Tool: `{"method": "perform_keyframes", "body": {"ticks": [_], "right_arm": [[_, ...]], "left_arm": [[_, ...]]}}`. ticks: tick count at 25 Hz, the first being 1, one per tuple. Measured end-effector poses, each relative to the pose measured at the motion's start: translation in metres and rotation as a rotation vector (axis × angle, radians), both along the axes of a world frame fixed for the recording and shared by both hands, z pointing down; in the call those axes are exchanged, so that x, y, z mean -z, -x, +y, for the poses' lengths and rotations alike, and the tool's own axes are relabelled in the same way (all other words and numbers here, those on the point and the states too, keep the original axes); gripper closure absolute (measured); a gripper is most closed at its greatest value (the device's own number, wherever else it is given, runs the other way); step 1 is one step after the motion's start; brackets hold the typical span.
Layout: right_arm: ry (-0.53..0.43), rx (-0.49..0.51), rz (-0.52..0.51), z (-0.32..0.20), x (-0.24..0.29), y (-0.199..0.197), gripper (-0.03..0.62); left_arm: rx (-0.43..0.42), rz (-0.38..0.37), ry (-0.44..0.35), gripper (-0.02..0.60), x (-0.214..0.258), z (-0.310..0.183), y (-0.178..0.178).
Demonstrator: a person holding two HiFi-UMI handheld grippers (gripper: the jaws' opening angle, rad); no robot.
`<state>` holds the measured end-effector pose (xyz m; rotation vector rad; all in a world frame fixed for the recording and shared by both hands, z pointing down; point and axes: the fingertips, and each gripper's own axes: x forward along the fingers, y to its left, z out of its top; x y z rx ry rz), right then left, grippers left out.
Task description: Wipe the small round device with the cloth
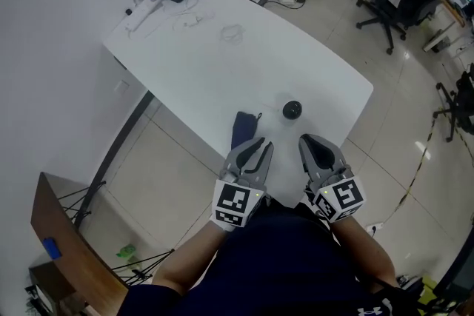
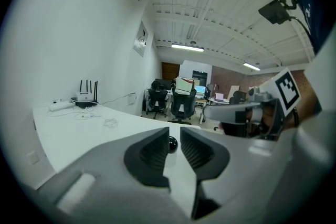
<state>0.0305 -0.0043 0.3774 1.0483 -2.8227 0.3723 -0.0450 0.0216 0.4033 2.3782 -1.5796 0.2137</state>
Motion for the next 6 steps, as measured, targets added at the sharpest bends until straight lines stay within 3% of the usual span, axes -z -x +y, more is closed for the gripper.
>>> {"method": "perform_keyframes", "body": {"ticks": [6], "right_arm": [[-0.019, 0.037, 0.011, 0.001, 0.0, 0.019, 0.574]], "left_arm": [[0.02, -0.007, -0.005, 0.518, -0.001, 0.005, 0.013]]}}
